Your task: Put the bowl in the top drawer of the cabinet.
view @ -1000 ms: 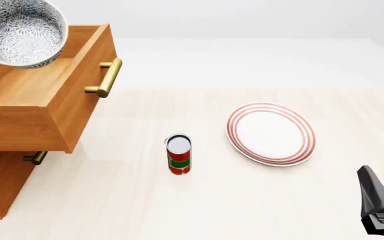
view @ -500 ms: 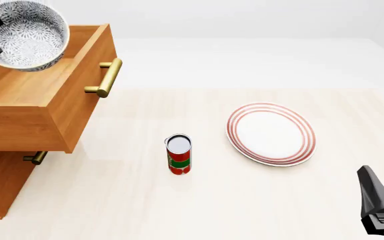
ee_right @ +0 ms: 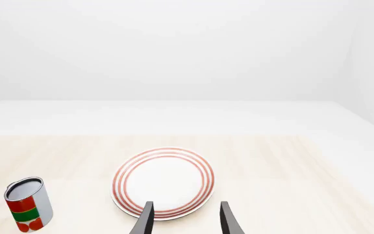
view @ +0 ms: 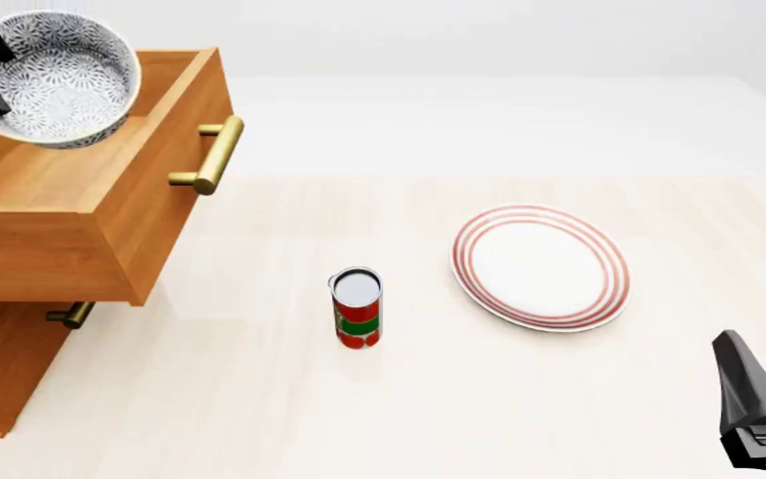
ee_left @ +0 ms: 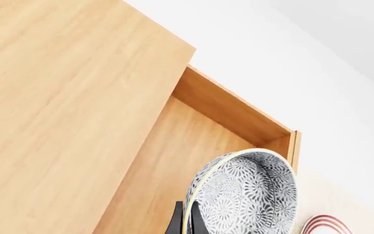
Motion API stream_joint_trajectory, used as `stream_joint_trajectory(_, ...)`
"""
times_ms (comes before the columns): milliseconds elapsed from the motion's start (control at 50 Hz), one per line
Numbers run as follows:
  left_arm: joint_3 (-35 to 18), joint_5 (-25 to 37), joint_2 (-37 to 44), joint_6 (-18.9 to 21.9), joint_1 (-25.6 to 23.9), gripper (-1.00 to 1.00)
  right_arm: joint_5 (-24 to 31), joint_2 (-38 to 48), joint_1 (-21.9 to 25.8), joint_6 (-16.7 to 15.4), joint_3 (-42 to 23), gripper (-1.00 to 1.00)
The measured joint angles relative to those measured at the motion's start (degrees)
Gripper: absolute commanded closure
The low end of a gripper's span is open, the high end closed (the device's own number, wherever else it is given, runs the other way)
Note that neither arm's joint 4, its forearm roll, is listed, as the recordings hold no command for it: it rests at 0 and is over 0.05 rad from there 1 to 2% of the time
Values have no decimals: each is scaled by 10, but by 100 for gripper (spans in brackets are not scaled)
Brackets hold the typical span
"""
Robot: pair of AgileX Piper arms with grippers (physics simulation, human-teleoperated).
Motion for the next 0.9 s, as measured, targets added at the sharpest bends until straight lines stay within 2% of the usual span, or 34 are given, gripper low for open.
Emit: stream_joint_trajectory(900, 11, -22, 29, 3, 5, 100, 0, 0, 0, 0, 0, -100)
